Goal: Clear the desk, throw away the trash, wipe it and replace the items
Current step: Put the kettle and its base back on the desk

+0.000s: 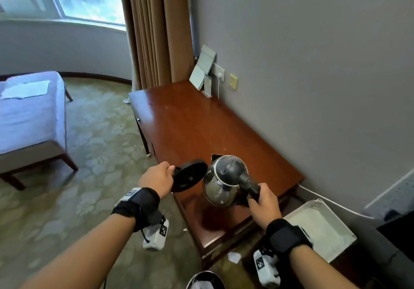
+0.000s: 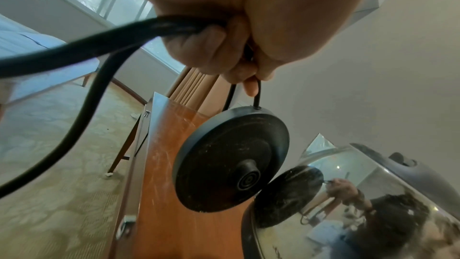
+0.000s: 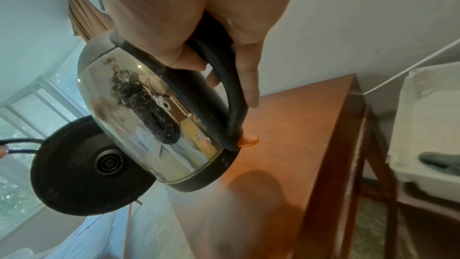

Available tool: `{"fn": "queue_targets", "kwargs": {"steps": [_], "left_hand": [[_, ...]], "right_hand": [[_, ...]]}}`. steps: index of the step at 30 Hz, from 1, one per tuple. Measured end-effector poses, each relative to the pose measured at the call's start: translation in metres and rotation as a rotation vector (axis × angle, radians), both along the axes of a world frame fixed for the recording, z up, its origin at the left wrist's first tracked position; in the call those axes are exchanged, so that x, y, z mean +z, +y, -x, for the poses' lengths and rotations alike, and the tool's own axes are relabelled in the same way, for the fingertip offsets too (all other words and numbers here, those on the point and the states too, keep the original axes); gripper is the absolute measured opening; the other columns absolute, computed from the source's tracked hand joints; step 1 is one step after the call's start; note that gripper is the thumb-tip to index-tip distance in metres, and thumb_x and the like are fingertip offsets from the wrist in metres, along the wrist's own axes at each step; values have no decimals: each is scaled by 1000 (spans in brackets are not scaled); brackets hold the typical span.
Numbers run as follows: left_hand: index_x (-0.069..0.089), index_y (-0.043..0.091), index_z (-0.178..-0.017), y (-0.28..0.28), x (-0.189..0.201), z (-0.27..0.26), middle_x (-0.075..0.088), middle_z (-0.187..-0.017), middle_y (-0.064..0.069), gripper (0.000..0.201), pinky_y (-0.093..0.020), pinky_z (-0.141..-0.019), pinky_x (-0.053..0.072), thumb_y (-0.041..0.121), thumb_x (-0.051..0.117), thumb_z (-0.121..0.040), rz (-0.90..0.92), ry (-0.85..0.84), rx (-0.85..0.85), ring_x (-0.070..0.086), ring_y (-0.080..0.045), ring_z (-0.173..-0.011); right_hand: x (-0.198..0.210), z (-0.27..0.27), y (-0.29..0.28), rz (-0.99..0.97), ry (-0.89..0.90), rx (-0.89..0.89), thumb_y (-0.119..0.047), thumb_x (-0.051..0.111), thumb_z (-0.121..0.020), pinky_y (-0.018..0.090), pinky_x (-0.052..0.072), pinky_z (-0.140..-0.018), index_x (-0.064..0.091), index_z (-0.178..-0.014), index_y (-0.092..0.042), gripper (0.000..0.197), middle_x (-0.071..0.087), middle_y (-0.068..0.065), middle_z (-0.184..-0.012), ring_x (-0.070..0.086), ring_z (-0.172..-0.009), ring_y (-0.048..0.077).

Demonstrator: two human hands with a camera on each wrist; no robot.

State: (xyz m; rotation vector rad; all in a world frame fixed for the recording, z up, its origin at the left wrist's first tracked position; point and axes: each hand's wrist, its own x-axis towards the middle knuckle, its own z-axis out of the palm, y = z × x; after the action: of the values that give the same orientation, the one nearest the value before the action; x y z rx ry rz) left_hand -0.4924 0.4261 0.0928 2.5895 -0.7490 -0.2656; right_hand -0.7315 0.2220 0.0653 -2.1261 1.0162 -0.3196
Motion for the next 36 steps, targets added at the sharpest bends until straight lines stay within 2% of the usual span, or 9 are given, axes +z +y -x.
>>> {"fn": "queue_targets", "kwargs": {"steps": [3, 7, 11, 14, 23, 27, 31, 33, 36], "left_hand": [[48, 19, -80, 1, -6, -64, 60, -81, -6, 32, -34, -63, 37, 37, 35, -103, -25, 25, -50, 60, -33, -84], [43, 22, -77, -11, 2, -137, 54, -73, 0, 33, -34, -62, 37, 38, 34, -104, -45, 20, -157, 56, -29, -76], [49, 18, -81, -44, 16, -187, 59, -75, -3, 33, -36, -65, 45, 36, 34, -104, -15, 40, -261, 58, -30, -75], [51, 19, -80, -83, 18, -211, 60, -76, -3, 33, -35, -64, 43, 35, 34, -104, 6, 59, -318, 58, -26, -74], [55, 20, -81, -232, 1, -246, 64, -81, -5, 33, -35, -70, 46, 32, 35, -105, 8, 167, -502, 60, -26, -77], [54, 20, -79, -293, -2, -243, 64, -86, -9, 31, -33, -71, 42, 29, 39, -104, 5, 183, -582, 62, -33, -88], [53, 22, -80, -349, -9, -234, 69, -98, -17, 30, -35, -76, 42, 29, 38, -105, -14, 199, -687, 62, -37, -98], [53, 23, -79, -378, -16, -230, 69, -101, -18, 30, -33, -74, 40, 30, 38, -104, -33, 201, -742, 62, -38, -100], [58, 19, -84, -418, -26, -223, 69, -104, -20, 29, -34, -75, 39, 29, 39, -104, -56, 214, -839, 62, -39, -103]], "right_hand": [[-7, -59, 6, -6, 12, -76, -4, 61, -82, 30, 42, -70, 49, -94, -14, 20, 58, 2, -87, 57, -83, 22], [-5, -120, 13, -1, 28, -152, -4, 61, -83, 30, 40, -70, 49, -95, -12, 19, 58, 4, -89, 56, -84, 24], [2, -158, 8, -17, 39, -243, -4, 60, -84, 32, 45, -73, 49, -96, -13, 19, 59, 3, -91, 57, -85, 22], [2, -174, -11, -5, 48, -303, -5, 61, -84, 28, 40, -71, 48, -95, -16, 20, 58, 1, -91, 56, -85, 20], [-17, -180, -110, 0, 46, -518, -4, 61, -83, 29, 41, -72, 47, -95, -17, 22, 58, 1, -89, 58, -87, 25], [-21, -177, -145, 5, 40, -653, -3, 62, -81, 27, 39, -73, 47, -94, -16, 23, 58, 5, -92, 58, -88, 26], [-27, -167, -168, -23, 27, -781, -3, 61, -82, 28, 41, -76, 47, -95, -16, 23, 59, 7, -95, 60, -93, 29], [-31, -164, -178, -30, 36, -839, -3, 61, -82, 28, 41, -76, 47, -96, -16, 23, 60, 8, -96, 61, -94, 31], [-38, -161, -190, -46, 58, -946, -2, 60, -83, 27, 40, -76, 50, -99, -11, 21, 63, 13, -98, 61, -97, 32]]}}
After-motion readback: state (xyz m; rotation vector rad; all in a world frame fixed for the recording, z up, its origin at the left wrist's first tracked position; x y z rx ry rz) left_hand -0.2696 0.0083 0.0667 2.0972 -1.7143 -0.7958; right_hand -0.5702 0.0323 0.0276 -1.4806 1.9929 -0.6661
